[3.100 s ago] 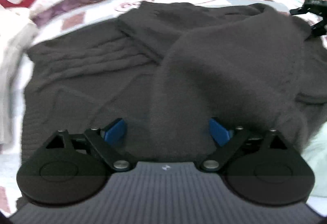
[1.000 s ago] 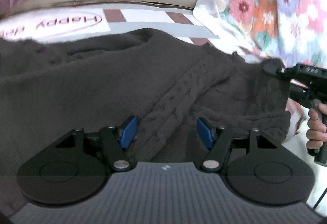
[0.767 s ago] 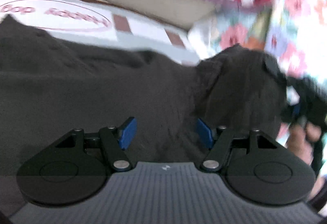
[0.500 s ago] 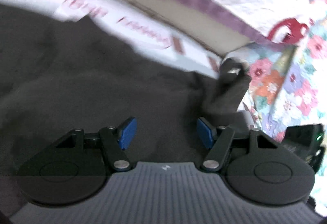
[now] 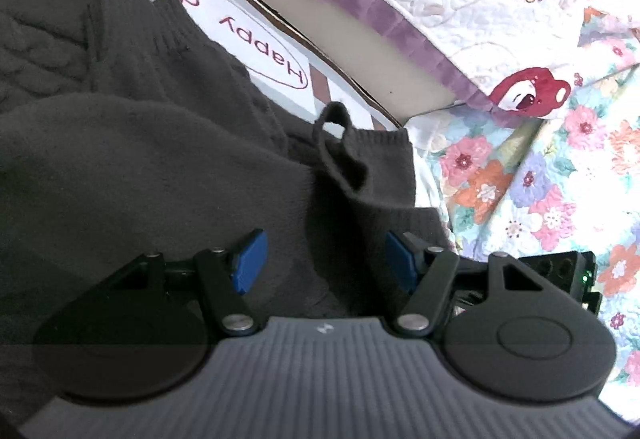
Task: Fold clothes
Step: 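Grasp the ribbed collar with the left tool while the right tool folds the sweater over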
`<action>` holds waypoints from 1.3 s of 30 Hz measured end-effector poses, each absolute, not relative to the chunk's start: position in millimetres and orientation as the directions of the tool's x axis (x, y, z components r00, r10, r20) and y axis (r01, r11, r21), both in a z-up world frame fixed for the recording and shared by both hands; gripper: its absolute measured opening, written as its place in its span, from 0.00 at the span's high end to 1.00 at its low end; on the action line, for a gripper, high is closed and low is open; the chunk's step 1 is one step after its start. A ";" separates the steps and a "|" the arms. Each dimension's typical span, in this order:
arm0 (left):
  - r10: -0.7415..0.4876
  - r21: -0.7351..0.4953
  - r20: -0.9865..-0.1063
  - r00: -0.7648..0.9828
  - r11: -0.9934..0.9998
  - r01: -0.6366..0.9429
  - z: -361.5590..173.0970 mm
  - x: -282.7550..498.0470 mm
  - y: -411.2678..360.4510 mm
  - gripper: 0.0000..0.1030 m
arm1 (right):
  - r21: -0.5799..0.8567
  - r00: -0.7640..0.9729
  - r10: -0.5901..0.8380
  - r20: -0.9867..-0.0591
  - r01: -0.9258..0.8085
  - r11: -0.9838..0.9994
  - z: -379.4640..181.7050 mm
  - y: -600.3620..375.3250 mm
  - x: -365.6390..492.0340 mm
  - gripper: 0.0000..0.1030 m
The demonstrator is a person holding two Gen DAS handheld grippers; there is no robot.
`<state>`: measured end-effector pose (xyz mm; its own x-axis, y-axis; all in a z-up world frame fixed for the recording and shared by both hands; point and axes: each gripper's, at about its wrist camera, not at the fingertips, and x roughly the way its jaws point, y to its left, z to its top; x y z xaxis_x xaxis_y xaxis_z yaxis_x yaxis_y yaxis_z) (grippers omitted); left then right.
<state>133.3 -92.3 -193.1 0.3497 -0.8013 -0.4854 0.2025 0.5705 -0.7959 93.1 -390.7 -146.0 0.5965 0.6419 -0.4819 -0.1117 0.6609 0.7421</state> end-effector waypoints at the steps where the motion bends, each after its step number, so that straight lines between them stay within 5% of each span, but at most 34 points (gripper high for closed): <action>1: -0.801 -0.797 -0.482 0.354 0.569 0.201 -193.0 133.1 -91.2 0.37 | 0.734 0.590 0.640 -0.492 -0.113 0.669 -147.8 -387.4 93.8 0.83; 8: -0.791 -0.772 -0.505 0.346 0.593 0.227 -192.4 129.6 -90.7 0.37 | 0.551 0.564 0.545 -0.620 -0.180 0.815 -150.0 -371.1 73.9 0.82; 13: -0.807 -0.794 -0.495 0.323 0.571 0.210 -198.8 132.2 -92.3 0.36 | 0.538 0.592 0.519 -0.616 -0.164 0.827 -123.2 -399.9 46.2 0.63; 20: -0.837 -0.836 -0.454 0.306 0.519 0.180 -203.0 135.6 -86.9 0.36 | 0.516 0.630 0.475 -0.615 -0.134 0.846 -87.3 -440.3 6.7 0.61; 24: -0.858 -0.854 -0.434 0.276 0.489 0.175 -208.1 135.2 -96.2 0.34 | 0.418 0.590 0.407 -0.697 -0.128 0.900 -98.9 -440.5 -19.8 0.61; 29: -0.816 -0.770 -0.518 0.257 0.575 0.277 -211.1 132.9 -130.9 0.34 | 0.301 0.552 0.380 -0.743 -0.231 0.925 -124.6 -405.3 -21.4 0.61; 30: -0.806 -0.749 -0.535 0.253 0.591 0.301 -211.7 131.6 -139.5 0.37 | 0.263 0.540 0.368 -0.757 -0.265 0.928 -128.1 -399.6 -21.7 0.61; 33: -0.776 -0.673 -0.582 0.241 0.627 0.393 -204.3 119.7 -158.4 0.89 | 0.175 0.497 0.333 -0.801 -0.338 0.925 -140.5 -388.5 -20.8 0.61; 39: -0.650 -0.451 -0.650 0.394 0.747 0.489 -161.5 74.4 -156.3 0.90 | 0.153 0.469 0.342 -0.814 -0.395 0.906 -141.4 -391.1 -28.2 0.62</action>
